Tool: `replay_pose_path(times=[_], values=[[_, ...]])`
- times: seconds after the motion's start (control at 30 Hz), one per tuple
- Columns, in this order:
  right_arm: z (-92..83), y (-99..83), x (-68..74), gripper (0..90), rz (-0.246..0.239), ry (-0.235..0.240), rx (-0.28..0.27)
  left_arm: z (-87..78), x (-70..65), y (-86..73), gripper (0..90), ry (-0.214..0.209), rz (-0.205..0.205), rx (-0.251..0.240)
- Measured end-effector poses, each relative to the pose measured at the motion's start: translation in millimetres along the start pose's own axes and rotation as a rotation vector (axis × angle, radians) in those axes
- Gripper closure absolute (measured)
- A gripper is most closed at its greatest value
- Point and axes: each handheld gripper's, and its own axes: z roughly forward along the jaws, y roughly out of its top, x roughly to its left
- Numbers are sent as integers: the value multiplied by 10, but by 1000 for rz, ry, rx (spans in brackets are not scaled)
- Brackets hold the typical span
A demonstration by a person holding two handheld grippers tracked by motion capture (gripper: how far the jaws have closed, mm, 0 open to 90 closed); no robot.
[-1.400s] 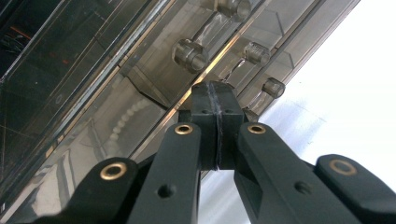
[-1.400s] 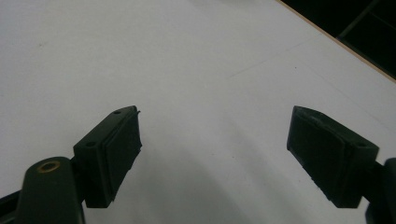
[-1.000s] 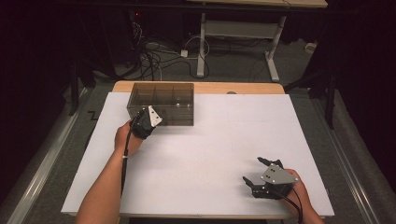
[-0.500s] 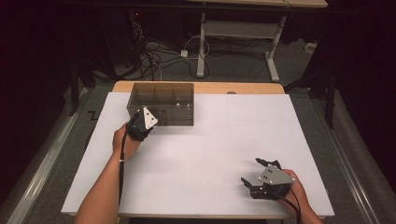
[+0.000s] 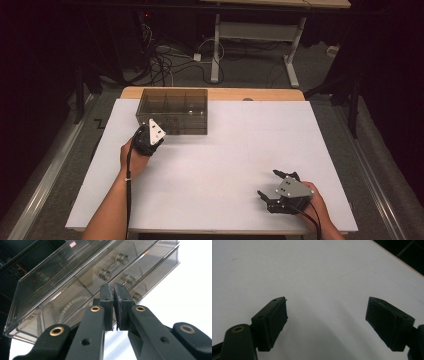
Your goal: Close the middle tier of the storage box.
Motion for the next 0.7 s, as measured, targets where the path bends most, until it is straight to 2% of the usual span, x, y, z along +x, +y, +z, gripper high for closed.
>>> replay_pose_path(times=[0.03,0.13,0.27,0.33,0.53,0.7], values=[[0,2,4,183,-2,-1,1,-12,-3,5,801,-4,-4,-6],[1,6,17,183,-12,1,-1,-62,-1,20,790,-7,-22,-37],[-7,15,21,183,-18,0,-6,-121,-12,47,732,2,-22,-58],[-18,15,16,183,-19,-2,-10,-148,-21,57,731,-2,-24,-73],[-47,11,-13,183,-11,-10,-21,-212,-55,86,612,-13,-29,-110],[-57,10,-23,183,-16,-12,-28,-257,-87,110,503,21,-48,-130]])
